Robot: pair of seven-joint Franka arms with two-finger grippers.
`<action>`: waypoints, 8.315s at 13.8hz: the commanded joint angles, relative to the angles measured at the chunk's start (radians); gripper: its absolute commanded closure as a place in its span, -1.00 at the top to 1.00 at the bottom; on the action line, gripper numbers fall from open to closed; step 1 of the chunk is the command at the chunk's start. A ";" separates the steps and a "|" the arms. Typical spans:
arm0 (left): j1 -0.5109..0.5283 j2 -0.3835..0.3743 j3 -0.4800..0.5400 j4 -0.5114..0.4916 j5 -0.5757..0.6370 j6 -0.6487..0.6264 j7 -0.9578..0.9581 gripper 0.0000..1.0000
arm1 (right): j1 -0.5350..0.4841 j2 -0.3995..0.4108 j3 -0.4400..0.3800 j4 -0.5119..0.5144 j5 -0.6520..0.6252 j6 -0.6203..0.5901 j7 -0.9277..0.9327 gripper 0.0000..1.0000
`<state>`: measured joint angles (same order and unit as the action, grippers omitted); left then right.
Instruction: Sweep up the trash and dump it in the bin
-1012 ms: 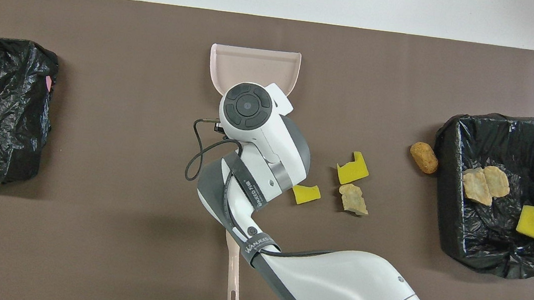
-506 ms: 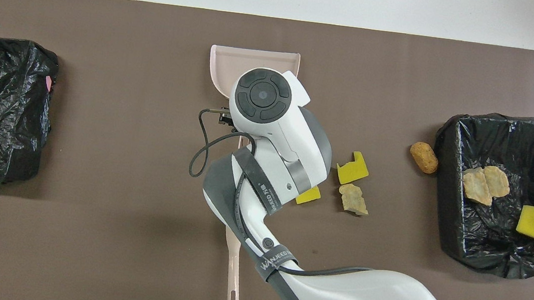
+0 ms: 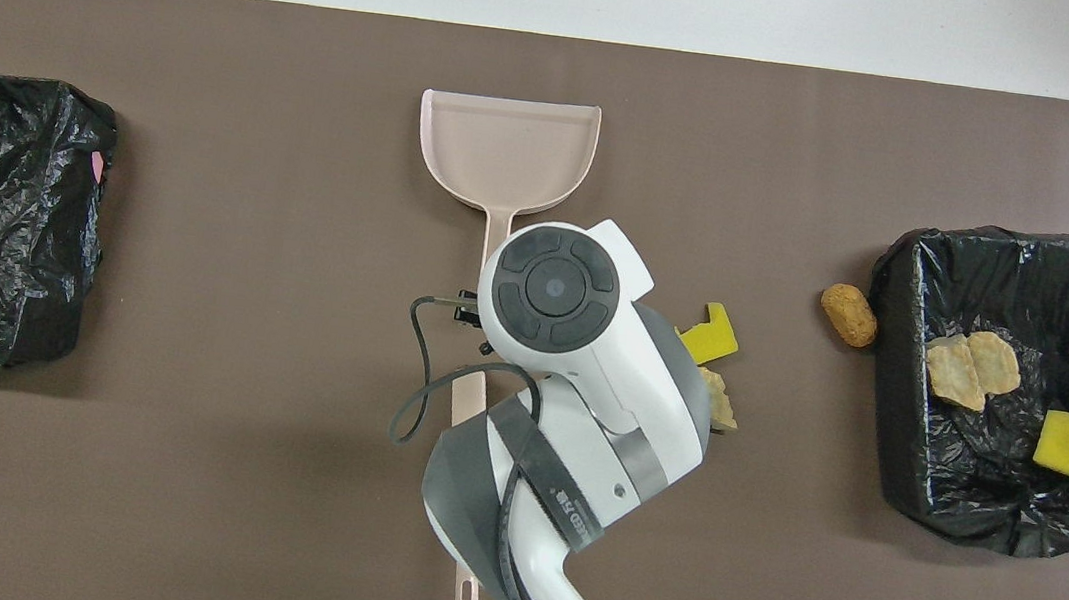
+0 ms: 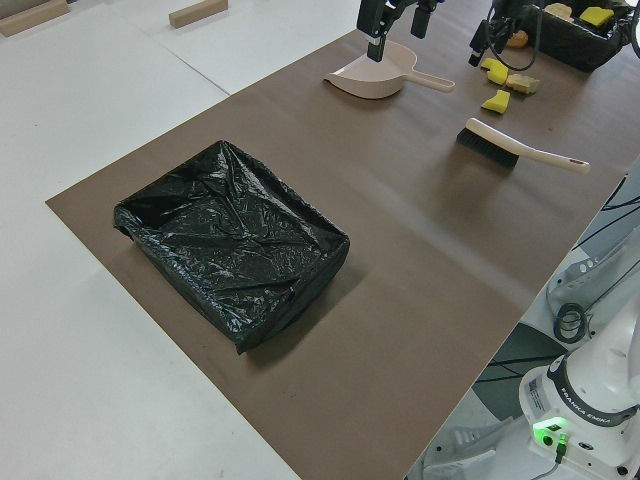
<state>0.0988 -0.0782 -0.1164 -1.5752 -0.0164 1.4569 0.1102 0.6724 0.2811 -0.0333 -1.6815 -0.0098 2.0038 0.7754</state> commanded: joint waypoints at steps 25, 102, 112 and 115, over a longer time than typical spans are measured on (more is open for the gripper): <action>-0.195 0.084 -0.049 -0.013 -0.017 0.293 -0.248 1.00 | 0.286 -0.229 0.004 -0.586 0.059 0.360 0.150 0.18; -0.277 -0.054 -0.042 -0.723 0.049 0.563 0.907 -1.00 | -0.423 -0.257 -0.007 -0.506 0.038 0.026 -0.828 -1.00; -0.277 -0.054 -0.042 -0.732 0.049 0.566 0.902 -1.00 | -0.186 -0.155 -0.004 -0.411 0.330 0.168 -0.544 -1.00; -0.277 -0.054 -0.042 -0.733 0.049 0.573 0.902 -1.00 | -0.200 -0.178 -0.016 -0.348 0.311 0.063 -0.541 -1.00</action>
<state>-0.1645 -0.1166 -0.1662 -2.2852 0.0223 2.0021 1.0285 0.4903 0.1057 -0.0399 -2.0854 0.2943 2.1471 0.2227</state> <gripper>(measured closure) 0.683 0.744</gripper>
